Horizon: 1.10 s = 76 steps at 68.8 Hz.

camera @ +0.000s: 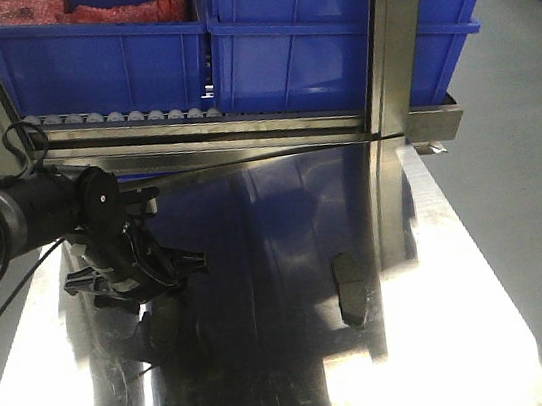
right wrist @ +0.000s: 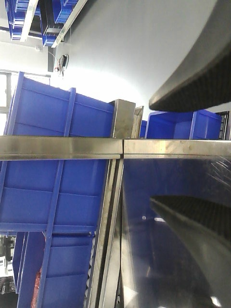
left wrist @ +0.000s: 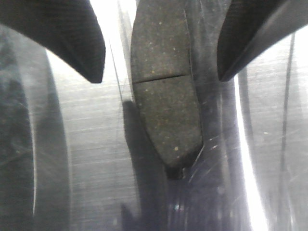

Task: Move and align brake pads A on conveyor
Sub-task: 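Lower the left gripper over the brake pad nearest it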

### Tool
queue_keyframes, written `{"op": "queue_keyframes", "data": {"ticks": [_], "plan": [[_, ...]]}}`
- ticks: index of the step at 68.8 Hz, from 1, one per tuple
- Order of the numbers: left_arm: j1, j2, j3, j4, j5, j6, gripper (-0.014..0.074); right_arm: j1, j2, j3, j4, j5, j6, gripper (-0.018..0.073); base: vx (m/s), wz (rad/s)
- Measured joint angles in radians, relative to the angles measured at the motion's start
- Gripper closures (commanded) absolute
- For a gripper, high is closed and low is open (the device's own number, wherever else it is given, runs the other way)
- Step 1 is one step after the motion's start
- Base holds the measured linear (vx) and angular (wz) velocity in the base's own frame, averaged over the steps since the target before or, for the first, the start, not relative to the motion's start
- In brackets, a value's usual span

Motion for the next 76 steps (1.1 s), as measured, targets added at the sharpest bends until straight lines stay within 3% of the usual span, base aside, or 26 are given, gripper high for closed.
{"op": "queue_keyframes", "data": {"ticks": [51, 65, 76], "plan": [[0.000, 0.044, -0.014, 0.009, 0.010, -0.075, 0.0141, 0.000, 0.000, 0.000, 0.000, 0.000, 0.000, 0.0180, 0.00, 0.00], [0.000, 0.054, -0.019, 0.021, 0.011, -0.078, 0.0260, 0.000, 0.000, 0.000, 0.000, 0.000, 0.000, 0.0180, 0.00, 0.00], [0.000, 0.059, -0.023, 0.037, 0.009, -0.080, 0.0463, 0.000, 0.000, 0.000, 0.000, 0.000, 0.000, 0.0180, 0.00, 0.00]]}}
